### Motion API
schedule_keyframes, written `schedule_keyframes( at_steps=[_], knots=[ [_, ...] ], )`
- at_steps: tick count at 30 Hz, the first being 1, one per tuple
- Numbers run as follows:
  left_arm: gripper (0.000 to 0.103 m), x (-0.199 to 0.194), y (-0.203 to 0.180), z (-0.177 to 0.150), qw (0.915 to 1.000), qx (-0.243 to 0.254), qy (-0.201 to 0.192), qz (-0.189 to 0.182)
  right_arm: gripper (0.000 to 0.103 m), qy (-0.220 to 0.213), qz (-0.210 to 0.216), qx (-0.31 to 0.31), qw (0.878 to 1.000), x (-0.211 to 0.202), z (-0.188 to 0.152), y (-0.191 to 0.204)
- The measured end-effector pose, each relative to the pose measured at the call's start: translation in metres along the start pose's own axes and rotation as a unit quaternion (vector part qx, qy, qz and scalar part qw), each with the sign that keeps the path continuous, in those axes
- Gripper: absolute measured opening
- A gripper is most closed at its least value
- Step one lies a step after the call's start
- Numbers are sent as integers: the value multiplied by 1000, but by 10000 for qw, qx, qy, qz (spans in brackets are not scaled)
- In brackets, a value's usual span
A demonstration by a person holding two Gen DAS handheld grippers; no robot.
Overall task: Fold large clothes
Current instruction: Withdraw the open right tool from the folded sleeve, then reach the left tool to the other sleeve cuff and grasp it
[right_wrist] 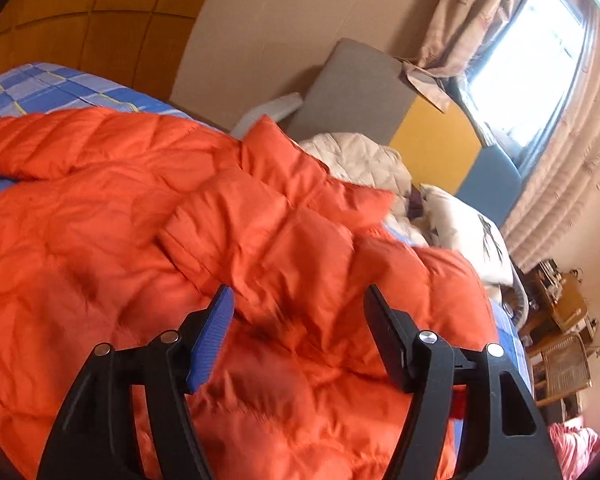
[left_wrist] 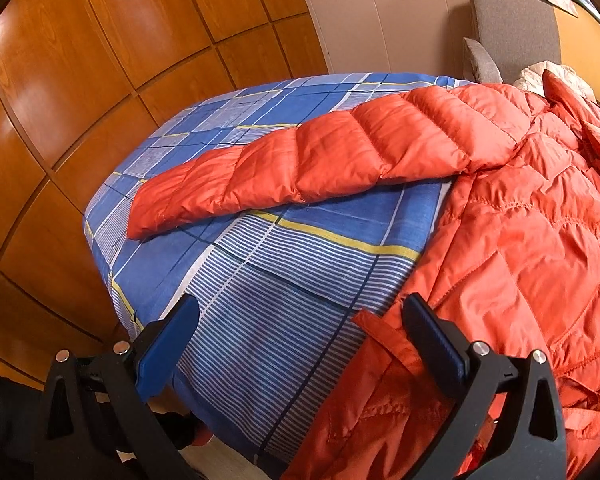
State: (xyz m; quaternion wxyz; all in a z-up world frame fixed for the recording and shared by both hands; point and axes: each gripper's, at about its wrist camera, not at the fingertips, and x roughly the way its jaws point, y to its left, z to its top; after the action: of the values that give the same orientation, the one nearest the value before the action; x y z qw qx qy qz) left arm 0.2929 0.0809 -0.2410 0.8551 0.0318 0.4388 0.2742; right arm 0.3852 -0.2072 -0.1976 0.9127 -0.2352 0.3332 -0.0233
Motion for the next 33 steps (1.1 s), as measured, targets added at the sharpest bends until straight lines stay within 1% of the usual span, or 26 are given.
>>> schedule_keyframes(
  at_steps=[5,9,11,12,13,16,17,19,21,26,27,30,31,33],
  knots=[
    [101,-1,2,0,9999,-47,33,-82,66,183,-319,248,9990,2,-17,-21],
    [101,-1,5,2,9997,-115,87,-182,66,331,-822,521,9947,0,-28,-43],
    [101,-2,7,4,9994,-177,91,-285,66,447,-1200,708,9892,-1,-35,-58],
    [101,-3,8,5,9991,-225,94,-338,66,530,-1441,791,9850,-1,-39,-66],
    [101,-3,8,6,9990,-254,102,-360,66,650,-1756,898,9782,-1,-44,-75],
    [101,-2,10,11,9980,-379,124,-497,66,862,-2040,1199,9678,1,-58,-95],
    [101,-1,10,13,9977,-402,140,-522,66,964,-2095,1299,9643,5,-64,-102],
    [101,1,10,20,9968,-468,190,-612,66,1073,-2075,1389,9624,11,-70,-108],
    [101,5,12,27,9952,-589,268,-741,66,1090,-2118,1379,9614,15,-71,-110],
    [101,17,22,44,9850,-1100,512,-1224,66,1048,-2272,1216,9605,19,-66,-104],
    [101,20,24,47,9838,-1166,552,-1243,66,1044,-2260,1223,9608,20,-65,-103],
    [101,29,24,53,9852,-1173,611,-1094,66,1075,-2254,1251,9602,22,-65,-98],
    [101,32,25,55,9850,-1184,617,-1096,66,1062,-2240,1273,9604,21,-66,-99],
    [101,43,30,59,9816,-1360,729,-1127,66,1060,-2246,1300,9599,21,-67,-96]
  ],
)
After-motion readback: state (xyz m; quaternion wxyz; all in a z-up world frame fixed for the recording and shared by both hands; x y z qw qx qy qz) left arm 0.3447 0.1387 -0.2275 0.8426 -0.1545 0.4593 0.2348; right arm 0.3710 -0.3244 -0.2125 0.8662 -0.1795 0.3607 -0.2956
